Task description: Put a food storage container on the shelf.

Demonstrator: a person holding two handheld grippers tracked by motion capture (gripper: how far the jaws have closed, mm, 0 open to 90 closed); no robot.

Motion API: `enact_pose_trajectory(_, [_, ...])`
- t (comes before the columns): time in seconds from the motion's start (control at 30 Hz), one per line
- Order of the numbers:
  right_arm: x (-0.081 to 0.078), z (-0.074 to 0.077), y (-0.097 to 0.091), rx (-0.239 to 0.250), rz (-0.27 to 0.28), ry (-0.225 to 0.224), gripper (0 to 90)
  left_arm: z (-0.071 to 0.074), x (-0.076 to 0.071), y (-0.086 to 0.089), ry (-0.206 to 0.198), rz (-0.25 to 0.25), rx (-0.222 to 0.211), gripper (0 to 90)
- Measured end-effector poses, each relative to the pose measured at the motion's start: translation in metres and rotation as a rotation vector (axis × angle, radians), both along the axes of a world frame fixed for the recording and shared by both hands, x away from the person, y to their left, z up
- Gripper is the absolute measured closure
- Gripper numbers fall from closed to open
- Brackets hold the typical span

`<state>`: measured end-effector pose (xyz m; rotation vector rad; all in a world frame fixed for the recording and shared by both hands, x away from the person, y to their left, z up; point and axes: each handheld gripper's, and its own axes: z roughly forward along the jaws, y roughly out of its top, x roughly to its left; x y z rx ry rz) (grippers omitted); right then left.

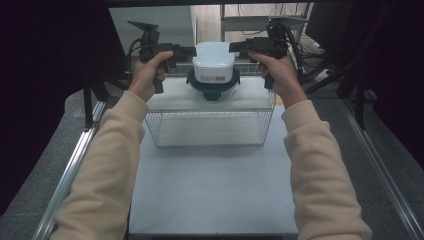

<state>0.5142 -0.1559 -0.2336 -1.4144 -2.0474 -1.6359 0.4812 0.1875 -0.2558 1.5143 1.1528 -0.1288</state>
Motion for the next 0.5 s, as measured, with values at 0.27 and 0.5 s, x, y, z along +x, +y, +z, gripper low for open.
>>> enact_pose_trajectory(0.27, [-0.04,0.001,-0.028,-0.068,0.036,-0.164,27.2,0.0,-0.052,0.017,-0.129,0.017,0.075,29.3])
enact_pose_trajectory(0.5, [-0.083,-0.016,-0.051,-0.147,0.063,-0.284,24.7,-0.028,-0.097,0.029,-0.179,0.025,0.14,27.3])
